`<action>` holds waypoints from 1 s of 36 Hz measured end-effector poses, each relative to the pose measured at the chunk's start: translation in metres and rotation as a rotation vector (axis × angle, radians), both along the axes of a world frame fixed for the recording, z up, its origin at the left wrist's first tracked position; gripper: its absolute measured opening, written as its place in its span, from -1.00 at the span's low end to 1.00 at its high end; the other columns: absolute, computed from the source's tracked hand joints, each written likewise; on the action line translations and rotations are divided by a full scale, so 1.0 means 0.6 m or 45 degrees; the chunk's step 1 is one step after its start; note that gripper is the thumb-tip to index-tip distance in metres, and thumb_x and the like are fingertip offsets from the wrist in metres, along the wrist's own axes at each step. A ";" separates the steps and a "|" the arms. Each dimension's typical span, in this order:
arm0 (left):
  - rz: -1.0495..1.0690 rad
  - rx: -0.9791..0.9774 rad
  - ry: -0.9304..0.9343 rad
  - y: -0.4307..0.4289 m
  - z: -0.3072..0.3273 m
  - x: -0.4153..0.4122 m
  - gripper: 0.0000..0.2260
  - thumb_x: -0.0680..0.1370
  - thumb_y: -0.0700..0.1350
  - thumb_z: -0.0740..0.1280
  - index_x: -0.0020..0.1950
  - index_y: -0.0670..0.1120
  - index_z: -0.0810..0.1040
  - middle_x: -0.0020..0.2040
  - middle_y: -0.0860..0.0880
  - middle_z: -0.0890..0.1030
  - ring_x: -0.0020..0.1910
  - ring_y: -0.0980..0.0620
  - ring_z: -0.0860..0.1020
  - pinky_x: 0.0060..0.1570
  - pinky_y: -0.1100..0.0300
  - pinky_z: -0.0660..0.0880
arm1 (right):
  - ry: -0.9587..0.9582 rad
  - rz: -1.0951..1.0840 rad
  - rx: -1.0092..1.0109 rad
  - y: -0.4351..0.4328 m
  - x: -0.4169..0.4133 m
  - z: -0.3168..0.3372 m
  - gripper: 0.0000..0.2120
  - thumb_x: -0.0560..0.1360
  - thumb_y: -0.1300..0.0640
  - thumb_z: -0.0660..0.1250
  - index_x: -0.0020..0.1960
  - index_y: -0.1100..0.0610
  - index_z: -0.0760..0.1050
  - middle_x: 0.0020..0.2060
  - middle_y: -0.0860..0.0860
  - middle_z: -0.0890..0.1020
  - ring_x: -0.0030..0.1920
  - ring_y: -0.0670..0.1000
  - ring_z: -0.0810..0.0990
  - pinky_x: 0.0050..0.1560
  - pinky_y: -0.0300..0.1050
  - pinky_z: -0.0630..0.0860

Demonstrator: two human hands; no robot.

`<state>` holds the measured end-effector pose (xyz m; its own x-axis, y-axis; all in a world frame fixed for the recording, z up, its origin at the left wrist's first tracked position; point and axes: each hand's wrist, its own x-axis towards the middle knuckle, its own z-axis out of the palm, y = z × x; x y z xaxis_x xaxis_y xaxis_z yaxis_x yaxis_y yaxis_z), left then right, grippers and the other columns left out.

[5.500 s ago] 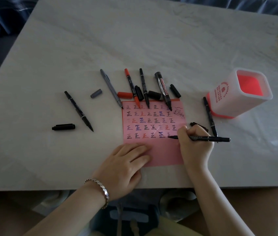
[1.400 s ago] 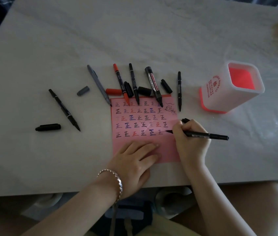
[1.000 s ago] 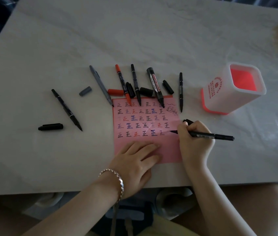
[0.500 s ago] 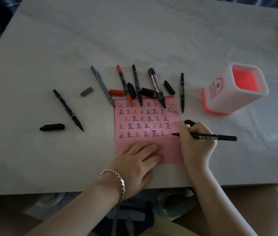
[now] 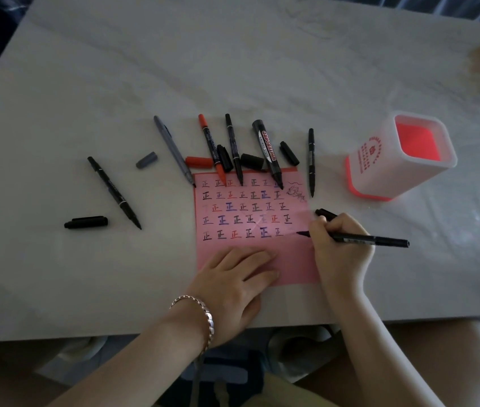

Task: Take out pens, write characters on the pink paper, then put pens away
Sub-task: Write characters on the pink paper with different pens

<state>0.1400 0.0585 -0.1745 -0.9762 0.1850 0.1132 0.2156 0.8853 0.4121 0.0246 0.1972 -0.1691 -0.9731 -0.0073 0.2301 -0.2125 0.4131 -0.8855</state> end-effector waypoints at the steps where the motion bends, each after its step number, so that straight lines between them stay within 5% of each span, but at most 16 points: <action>1: 0.000 -0.001 0.000 0.000 0.000 0.000 -0.66 0.39 -0.05 0.15 0.10 0.00 0.56 0.19 -0.01 0.56 0.17 0.02 0.37 0.16 0.17 0.23 | 0.008 0.020 0.012 -0.001 0.003 0.001 -0.71 0.37 0.38 0.32 -0.48 0.30 0.34 -0.62 -0.03 0.34 -0.52 -0.15 0.36 -0.46 -0.44 0.26; 13: -0.001 -0.033 -0.004 0.000 0.000 0.001 -0.66 0.40 -0.03 0.14 0.09 0.01 0.56 0.19 0.00 0.55 0.17 0.03 0.36 0.17 0.17 0.22 | -0.026 -0.074 0.027 0.016 -0.008 0.008 -0.72 0.37 0.36 0.32 -0.47 0.33 0.33 -0.58 0.09 0.36 -0.51 -0.04 0.34 -0.47 -0.27 0.29; 20: 0.005 -0.018 0.009 0.001 0.000 0.000 -0.67 0.40 -0.03 0.14 0.09 0.00 0.57 0.19 -0.01 0.56 0.17 0.03 0.36 0.16 0.17 0.24 | 0.002 -0.047 0.043 0.023 -0.002 0.005 -0.70 0.38 0.38 0.32 -0.48 0.28 0.33 -0.61 0.00 0.35 -0.53 -0.08 0.36 -0.49 -0.34 0.27; 24: -0.005 -0.014 0.033 0.000 0.001 0.001 -0.68 0.39 -0.05 0.14 0.07 0.00 0.55 0.20 0.00 0.55 0.18 0.03 0.35 0.16 0.18 0.23 | 0.073 -0.009 -0.069 0.034 -0.009 0.017 -0.77 0.44 0.26 0.36 -0.36 0.24 0.41 -0.56 0.08 0.42 -0.51 -0.03 0.42 -0.49 -0.28 0.32; 26: -0.009 -0.018 0.029 0.000 0.001 0.000 -0.68 0.40 -0.06 0.14 0.10 0.00 0.52 0.22 0.00 0.54 0.20 0.03 0.35 0.17 0.18 0.23 | 0.110 0.051 -0.058 0.042 -0.011 0.028 -0.80 0.40 0.15 0.41 -0.30 0.10 0.40 -0.45 -0.05 0.54 -0.48 -0.04 0.45 -0.48 -0.28 0.35; 29: -0.015 0.000 0.004 0.000 -0.001 0.000 -0.68 0.41 -0.09 0.14 0.12 0.01 0.47 0.23 -0.01 0.54 0.22 0.03 0.35 0.18 0.18 0.23 | 0.210 0.188 0.163 0.061 -0.021 0.053 -0.86 0.36 0.20 0.45 -0.23 0.06 0.48 -0.34 -0.17 0.54 -0.31 -0.18 0.49 -0.28 -0.37 0.42; 32: -0.022 0.004 -0.023 0.000 0.002 0.001 -0.70 0.41 -0.10 0.14 0.13 0.01 0.44 0.23 -0.01 0.53 0.21 0.03 0.34 0.18 0.18 0.23 | 0.166 0.343 0.385 0.090 -0.045 0.073 -0.75 0.38 0.40 0.37 -0.10 0.06 0.55 -0.12 -0.05 0.55 -0.09 -0.22 0.47 -0.05 -0.36 0.43; 36: -0.019 -0.005 -0.061 -0.001 0.008 0.000 -0.70 0.41 -0.08 0.14 0.12 0.02 0.47 0.21 0.02 0.55 0.18 0.05 0.35 0.18 0.18 0.29 | 0.415 0.444 0.970 0.124 -0.075 0.076 -0.66 0.31 0.49 0.37 0.02 0.20 0.60 -0.04 0.16 0.63 0.02 0.16 0.58 0.08 0.11 0.53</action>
